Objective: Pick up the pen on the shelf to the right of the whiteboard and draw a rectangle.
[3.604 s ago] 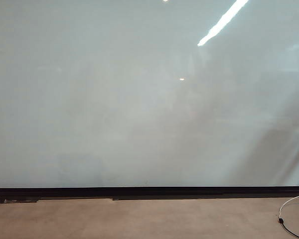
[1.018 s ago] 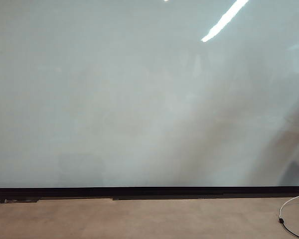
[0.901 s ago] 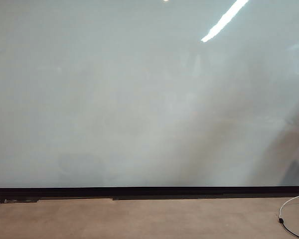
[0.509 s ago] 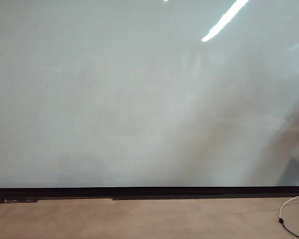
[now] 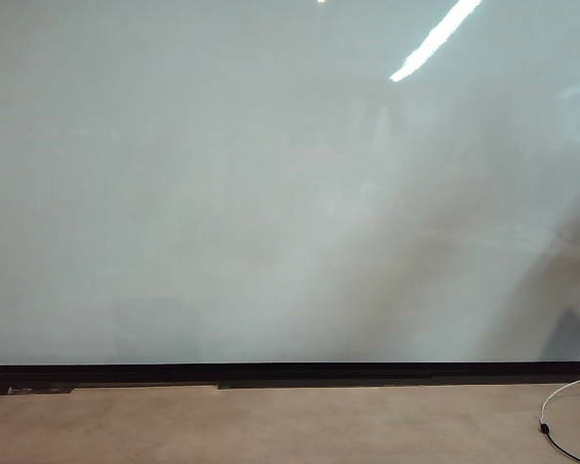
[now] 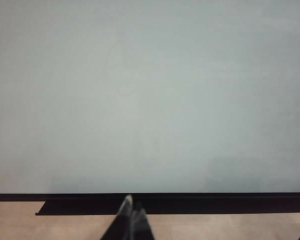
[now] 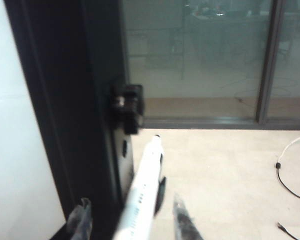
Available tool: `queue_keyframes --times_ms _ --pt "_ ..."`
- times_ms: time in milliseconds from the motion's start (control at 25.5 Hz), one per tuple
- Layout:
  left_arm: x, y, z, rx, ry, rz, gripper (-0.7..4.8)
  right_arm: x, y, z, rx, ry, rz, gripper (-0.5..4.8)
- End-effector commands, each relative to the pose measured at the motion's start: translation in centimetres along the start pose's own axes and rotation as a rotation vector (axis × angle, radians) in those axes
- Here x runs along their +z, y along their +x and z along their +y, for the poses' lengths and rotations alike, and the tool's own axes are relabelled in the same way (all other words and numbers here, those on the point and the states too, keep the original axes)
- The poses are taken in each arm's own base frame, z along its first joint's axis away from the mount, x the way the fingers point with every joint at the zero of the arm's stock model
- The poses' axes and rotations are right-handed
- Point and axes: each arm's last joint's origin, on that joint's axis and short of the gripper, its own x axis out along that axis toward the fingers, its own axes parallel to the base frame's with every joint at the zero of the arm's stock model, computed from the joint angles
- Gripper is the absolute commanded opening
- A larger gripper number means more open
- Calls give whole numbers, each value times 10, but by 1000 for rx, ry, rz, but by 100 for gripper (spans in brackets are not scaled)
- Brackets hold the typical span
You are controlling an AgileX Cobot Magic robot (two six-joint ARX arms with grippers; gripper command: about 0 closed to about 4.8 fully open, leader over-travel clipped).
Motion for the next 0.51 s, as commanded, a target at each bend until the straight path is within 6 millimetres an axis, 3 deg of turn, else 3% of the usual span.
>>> queue_keyframes --times_ms 39,509 --pt "2 0 0 0 5 -9 -4 1 -1 -1 -1 1 -2 207" --pt "1 0 0 0 5 -8 -4 1 -1 -1 15 2 0 165"
